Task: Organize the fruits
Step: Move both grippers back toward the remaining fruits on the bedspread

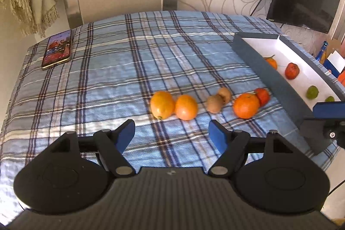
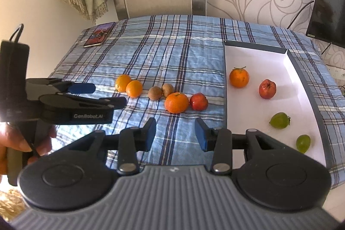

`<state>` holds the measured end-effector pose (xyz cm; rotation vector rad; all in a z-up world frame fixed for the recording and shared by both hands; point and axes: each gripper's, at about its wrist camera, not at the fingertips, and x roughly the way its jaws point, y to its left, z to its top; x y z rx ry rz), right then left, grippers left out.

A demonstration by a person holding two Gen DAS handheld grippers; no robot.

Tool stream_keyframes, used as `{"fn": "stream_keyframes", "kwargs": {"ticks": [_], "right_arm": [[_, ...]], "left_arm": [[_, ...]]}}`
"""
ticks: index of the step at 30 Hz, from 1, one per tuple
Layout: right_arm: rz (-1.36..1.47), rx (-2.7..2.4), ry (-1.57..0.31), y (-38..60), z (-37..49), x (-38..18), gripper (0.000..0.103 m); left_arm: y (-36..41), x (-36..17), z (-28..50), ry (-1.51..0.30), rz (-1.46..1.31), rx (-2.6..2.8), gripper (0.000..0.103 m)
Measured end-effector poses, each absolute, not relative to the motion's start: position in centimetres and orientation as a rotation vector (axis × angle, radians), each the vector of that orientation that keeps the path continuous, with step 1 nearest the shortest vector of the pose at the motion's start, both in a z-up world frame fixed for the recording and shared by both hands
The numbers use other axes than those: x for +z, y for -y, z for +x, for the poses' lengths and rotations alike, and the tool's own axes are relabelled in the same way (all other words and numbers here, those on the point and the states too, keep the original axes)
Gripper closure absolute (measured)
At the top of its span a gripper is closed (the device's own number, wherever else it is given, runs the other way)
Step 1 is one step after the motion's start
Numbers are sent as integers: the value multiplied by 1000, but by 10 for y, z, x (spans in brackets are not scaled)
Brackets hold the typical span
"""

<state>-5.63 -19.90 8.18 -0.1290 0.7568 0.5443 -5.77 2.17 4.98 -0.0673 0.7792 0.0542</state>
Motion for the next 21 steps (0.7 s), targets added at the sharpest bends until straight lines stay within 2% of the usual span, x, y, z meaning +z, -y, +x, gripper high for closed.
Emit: {"fn": "stream_keyframes", "kwargs": {"ticks": [12,17,21], "right_arm": [[-118,481,-779,193,-46,75,61],[-128,466,-784,191,-43,74,61],[-129,459,-791,191,-40,73,61]], "left_arm": [[-49,49,-36,-732,-98,81,27],[-57,46,-33,-735,-108,56,39],[-60,38,-40,-744,-95,-4,40]]}}
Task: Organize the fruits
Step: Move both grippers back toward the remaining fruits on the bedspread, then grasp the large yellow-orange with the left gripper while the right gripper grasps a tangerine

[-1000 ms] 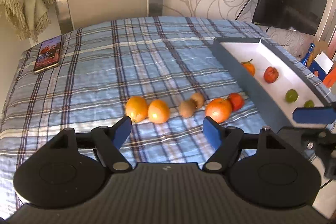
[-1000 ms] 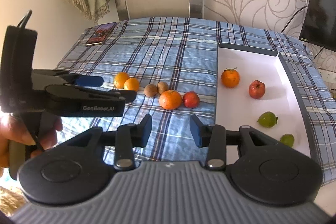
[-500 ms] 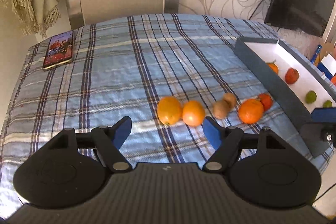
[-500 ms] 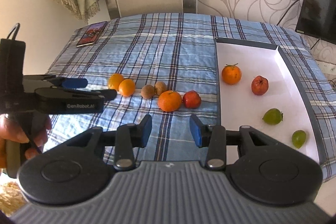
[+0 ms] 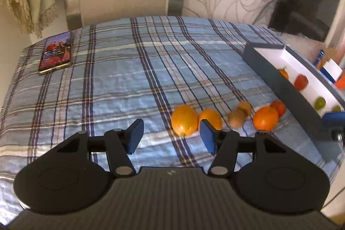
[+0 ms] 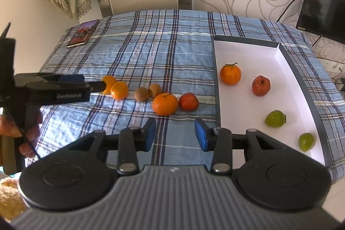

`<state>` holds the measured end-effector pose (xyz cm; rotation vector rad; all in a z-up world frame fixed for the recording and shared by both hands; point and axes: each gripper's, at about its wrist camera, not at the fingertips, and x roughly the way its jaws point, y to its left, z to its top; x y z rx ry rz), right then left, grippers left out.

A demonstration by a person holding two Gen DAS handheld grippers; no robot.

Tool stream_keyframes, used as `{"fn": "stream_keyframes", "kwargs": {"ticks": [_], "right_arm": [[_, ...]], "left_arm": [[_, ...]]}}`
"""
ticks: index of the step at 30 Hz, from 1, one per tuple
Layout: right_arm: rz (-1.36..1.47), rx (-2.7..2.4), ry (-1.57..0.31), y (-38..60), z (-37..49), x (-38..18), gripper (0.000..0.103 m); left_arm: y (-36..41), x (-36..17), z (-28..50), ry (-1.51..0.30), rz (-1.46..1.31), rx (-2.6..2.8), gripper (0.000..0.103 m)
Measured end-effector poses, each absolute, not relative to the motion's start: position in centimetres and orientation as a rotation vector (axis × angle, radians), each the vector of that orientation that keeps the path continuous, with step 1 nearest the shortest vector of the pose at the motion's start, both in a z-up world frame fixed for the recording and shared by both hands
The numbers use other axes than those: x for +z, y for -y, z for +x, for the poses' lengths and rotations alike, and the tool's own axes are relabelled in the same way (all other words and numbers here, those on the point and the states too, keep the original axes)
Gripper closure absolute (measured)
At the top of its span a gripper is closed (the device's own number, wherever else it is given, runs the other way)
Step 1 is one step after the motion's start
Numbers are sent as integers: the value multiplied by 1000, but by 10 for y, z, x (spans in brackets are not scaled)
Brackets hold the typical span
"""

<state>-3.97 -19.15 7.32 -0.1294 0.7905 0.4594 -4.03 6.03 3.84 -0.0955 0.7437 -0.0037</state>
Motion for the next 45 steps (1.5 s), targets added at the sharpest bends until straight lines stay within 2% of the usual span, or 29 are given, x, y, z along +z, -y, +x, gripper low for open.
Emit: {"fn": "stream_keyframes", "kwargs": {"ticks": [18,26,35,45], "right_arm": [[-218,502,-861,151,2,29,62],[-244,477,-835,135,16,23,60],[-218,492,-840,149,4,33,64],[-202,511,-798,163,-16,59,64]], "left_arm": [[-61,18,-21,-765,-51,-86,41],[-63,18,-21,-763,-48,-98,41],[-60,17,-16,-748,-60,-107,42],[-58,16,-14,-734,-82,-69,55]]}}
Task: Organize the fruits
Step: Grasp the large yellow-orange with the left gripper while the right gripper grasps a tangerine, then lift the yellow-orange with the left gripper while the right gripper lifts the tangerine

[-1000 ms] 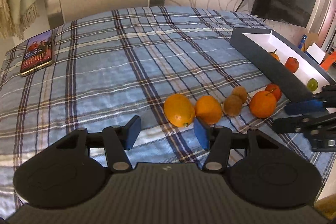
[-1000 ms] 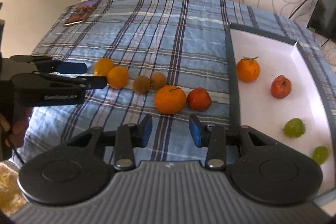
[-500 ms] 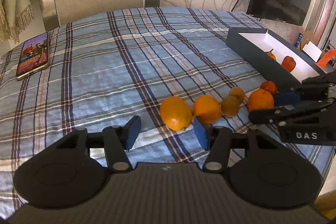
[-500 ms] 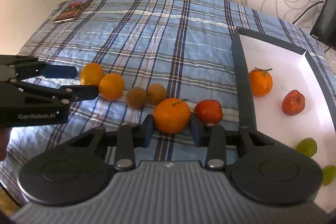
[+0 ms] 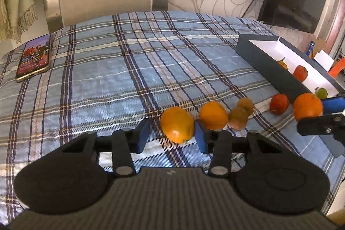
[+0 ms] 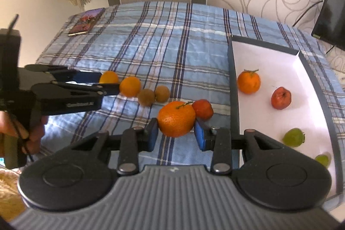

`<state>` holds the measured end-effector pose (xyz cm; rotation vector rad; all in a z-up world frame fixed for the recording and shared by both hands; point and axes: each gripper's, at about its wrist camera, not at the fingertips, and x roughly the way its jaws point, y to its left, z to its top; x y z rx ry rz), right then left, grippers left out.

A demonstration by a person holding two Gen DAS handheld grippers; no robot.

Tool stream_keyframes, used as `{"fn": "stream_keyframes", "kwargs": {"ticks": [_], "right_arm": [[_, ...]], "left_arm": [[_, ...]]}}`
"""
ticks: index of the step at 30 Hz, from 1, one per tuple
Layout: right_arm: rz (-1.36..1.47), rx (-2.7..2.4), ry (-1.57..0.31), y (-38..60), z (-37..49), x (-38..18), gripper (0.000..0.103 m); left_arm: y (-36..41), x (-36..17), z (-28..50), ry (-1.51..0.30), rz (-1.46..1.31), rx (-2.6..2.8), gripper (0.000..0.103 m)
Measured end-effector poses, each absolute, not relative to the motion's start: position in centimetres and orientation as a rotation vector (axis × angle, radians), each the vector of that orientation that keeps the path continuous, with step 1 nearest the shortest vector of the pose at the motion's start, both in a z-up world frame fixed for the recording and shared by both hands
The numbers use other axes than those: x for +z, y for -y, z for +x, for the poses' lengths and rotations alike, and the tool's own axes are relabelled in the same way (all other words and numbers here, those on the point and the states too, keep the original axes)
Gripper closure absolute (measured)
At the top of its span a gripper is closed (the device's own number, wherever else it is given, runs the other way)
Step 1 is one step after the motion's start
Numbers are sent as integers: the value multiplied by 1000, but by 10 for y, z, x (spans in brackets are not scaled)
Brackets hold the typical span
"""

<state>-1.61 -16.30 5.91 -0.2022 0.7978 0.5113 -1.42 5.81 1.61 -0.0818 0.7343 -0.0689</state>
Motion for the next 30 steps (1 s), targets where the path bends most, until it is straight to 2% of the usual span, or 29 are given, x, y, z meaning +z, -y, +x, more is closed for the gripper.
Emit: {"fn": "stream_keyframes", "kwargs": {"ticks": [2,30], "right_arm": [[-206,520,-786,164,-19,62,64],[-192,634,-744,180,-58,92,64]], "left_arm": [[-57,17,-15,-735,-93,-67,65],[-71,34,-67,-746,-210,65,65]]}}
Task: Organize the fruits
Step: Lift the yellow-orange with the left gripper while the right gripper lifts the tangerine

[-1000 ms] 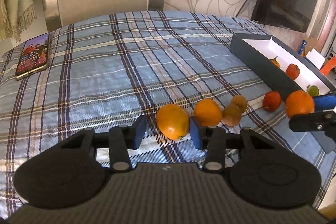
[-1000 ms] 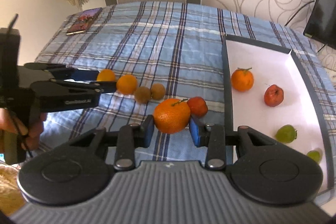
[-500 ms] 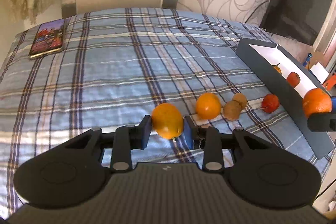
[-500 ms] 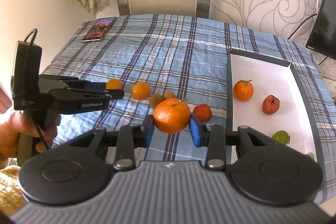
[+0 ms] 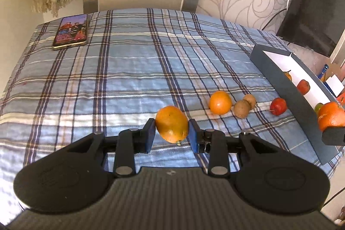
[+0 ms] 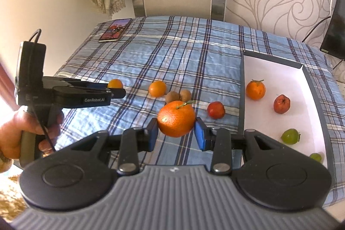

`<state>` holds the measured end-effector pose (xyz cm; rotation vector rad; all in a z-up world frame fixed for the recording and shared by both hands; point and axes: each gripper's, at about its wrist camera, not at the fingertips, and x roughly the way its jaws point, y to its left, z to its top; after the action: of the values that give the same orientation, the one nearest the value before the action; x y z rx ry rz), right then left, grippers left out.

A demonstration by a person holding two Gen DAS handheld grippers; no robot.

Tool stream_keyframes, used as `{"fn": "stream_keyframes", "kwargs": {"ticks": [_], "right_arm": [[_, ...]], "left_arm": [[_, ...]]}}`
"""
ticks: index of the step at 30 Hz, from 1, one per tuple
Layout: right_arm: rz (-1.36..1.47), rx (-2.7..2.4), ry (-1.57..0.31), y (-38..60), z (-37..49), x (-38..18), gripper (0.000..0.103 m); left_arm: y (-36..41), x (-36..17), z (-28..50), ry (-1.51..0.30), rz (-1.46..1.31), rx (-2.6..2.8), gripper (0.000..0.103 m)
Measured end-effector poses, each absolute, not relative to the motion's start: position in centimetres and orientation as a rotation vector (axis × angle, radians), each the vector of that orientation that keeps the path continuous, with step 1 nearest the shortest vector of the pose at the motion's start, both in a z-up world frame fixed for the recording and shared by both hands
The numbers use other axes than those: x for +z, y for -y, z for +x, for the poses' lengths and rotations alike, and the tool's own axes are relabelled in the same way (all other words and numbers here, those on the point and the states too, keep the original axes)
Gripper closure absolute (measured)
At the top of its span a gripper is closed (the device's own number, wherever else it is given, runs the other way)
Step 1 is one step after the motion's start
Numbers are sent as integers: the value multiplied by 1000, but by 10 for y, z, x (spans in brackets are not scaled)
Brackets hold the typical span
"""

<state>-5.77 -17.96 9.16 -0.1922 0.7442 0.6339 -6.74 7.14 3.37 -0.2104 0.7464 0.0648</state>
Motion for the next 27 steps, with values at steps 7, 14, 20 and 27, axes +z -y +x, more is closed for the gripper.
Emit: {"fn": "stream_keyframes", "kwargs": {"ticks": [7,14,20,27], "right_arm": [[-186,686,-745,182,-64,89,64],[-164,695,-732,192,-63,90,64],[-147,702,-715,201,-63,92,64],[-133,711,-696,209,-61,95,64]], "left_arm": [[-67,38,-78,-748,-215,93,65],[-57,47,-77,-736,-203,103,65],[-47,54,-74,-727,-188,101,65],[-39,60,-72,-719,-176,103,65]]}}
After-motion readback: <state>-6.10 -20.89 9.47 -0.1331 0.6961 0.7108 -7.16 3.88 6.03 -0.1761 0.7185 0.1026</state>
